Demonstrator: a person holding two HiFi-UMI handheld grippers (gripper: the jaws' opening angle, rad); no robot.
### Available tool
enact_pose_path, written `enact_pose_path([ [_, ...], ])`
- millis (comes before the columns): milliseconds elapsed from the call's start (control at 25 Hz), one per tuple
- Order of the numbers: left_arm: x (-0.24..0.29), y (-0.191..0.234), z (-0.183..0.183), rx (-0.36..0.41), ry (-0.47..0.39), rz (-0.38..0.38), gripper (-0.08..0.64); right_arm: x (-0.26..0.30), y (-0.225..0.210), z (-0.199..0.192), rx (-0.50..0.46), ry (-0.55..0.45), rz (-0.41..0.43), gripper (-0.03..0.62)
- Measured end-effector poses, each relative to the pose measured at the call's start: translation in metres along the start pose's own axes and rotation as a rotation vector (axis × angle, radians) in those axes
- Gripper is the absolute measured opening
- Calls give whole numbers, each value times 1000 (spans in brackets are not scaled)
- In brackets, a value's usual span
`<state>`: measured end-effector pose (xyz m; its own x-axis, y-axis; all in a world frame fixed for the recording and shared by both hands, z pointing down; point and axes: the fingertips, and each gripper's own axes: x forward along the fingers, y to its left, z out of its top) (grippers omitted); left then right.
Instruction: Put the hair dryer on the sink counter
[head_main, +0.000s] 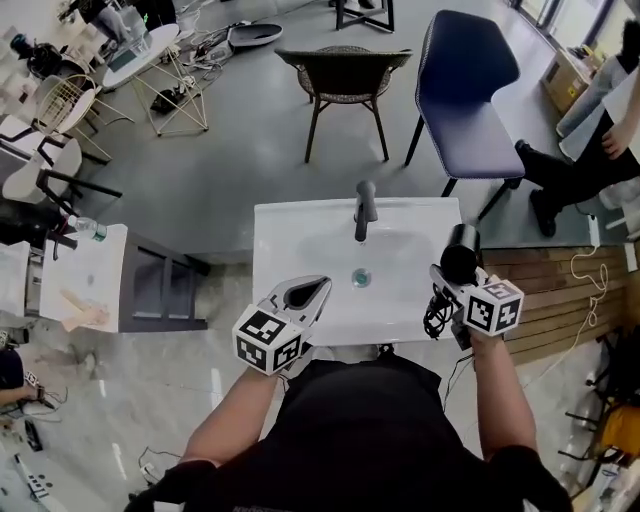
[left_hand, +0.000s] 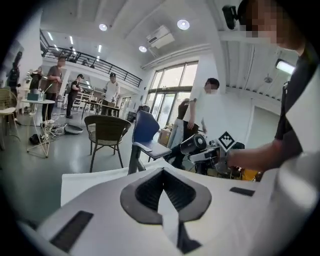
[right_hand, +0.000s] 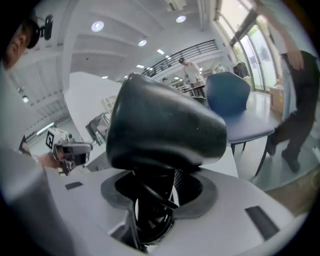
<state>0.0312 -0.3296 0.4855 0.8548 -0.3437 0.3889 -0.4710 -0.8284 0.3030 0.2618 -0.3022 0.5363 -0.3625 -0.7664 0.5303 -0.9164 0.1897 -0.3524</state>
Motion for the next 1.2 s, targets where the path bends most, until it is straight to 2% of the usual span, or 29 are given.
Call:
enact_pose_path([
  [200, 10, -1, 4, -20, -2, 64, 0, 36, -19, 0, -373, 215, 14, 163],
  [400, 14, -5, 9, -44, -14, 132, 0, 71, -34, -6, -822, 383, 42, 163],
  [520, 11, -3, 10, -60, -26, 175, 0, 93, -41, -15, -1029, 468, 72, 163],
  [680, 3, 2, 4, -86, -32, 230, 0, 126, -48, -29, -1186, 542, 112, 163],
  [960, -7, 4, -7, -121, -31, 298, 0, 177, -68, -48, -1420, 632, 98, 163],
  [1200, -16, 3, -9, -130, -31, 328, 0, 205, -81, -55, -1524, 661, 49, 164],
])
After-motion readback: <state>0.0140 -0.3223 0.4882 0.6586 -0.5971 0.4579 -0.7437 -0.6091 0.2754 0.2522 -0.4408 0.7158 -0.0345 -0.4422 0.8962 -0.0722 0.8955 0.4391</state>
